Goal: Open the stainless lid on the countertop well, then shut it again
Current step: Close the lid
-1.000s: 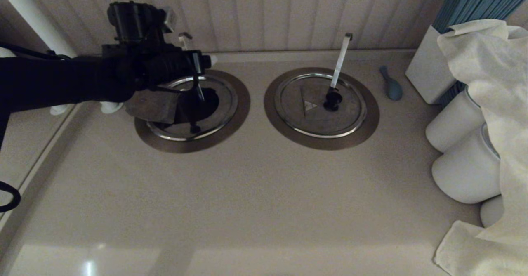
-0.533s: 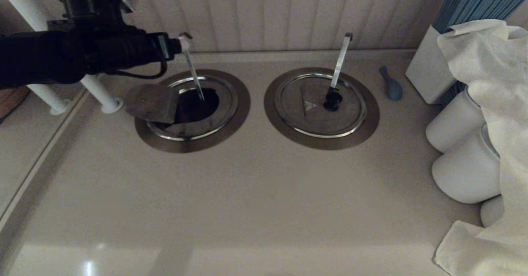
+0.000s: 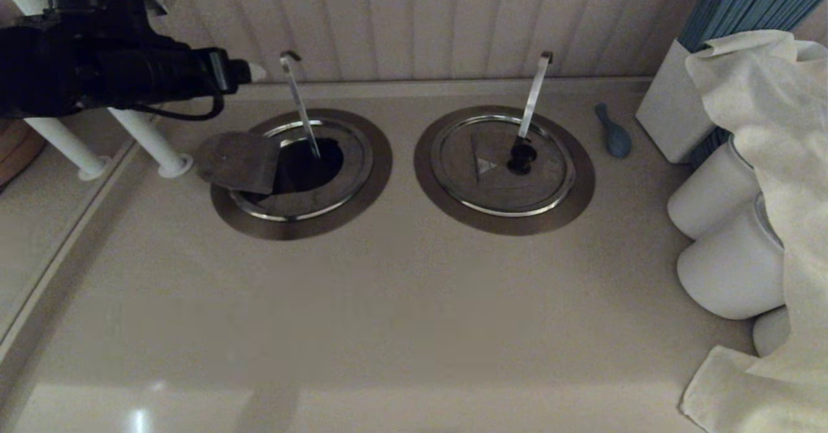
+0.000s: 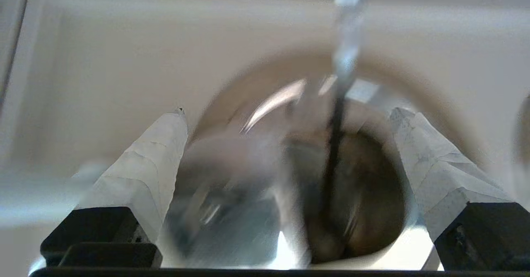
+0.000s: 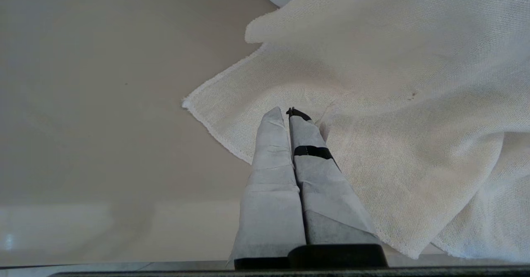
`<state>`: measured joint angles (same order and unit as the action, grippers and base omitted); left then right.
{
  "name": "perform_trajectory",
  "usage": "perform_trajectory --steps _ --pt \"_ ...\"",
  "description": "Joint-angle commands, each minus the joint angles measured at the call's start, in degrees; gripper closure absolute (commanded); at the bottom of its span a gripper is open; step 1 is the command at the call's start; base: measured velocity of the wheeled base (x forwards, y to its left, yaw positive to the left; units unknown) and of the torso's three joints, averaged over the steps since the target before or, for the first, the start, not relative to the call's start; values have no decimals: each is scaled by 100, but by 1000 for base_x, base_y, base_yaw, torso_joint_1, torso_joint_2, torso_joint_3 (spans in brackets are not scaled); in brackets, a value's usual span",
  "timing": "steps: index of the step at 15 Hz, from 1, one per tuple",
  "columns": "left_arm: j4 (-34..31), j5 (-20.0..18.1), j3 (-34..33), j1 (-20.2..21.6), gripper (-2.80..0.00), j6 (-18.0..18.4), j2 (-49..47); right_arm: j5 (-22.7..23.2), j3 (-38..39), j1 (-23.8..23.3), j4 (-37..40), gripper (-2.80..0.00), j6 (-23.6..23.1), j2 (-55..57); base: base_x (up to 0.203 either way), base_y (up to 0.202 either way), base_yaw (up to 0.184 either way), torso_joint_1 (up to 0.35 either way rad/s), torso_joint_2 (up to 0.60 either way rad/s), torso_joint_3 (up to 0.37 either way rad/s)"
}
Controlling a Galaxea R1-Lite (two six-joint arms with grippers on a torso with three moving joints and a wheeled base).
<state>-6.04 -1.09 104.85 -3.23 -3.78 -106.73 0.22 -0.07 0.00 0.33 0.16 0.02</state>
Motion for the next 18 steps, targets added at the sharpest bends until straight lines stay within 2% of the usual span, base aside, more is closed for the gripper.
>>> perform_trajectory --steps 1,3,5,8,11,12,15,18 --pt "-672 -277 21 302 -280 204 151 4 3 9 2 0 2 -2 0 0 0 0 0 0" --pt "-1198 -413 135 482 -280 308 215 4 -1 0 2 0 2 -2 0 0 0 0 0 0" --pt "-1874 -439 133 691 -280 773 253 4 5 0 2 0 2 -2 0 0 0 0 0 0" --pt "-2001 -445 51 806 -280 870 386 4 7 0 2 0 2 -2 0 0 0 0 0 0" --pt "-1980 -470 -330 807 -280 855 668 4 7 9 2 0 2 -2 0 0 0 0 0 0" --pt "-1973 -547 -387 813 -280 611 772 4 -1 0 2 0 2 -2 0 0 0 0 0 0" --pt "-1979 -1038 -439 807 -280 -421 868 4 6 0 2 0 2 -2 0 0 0 0 0 0" --pt "-1969 -1016 -735 815 -280 -859 938 4 -1 0 2 0 2 -2 0 0 0 0 0 0"
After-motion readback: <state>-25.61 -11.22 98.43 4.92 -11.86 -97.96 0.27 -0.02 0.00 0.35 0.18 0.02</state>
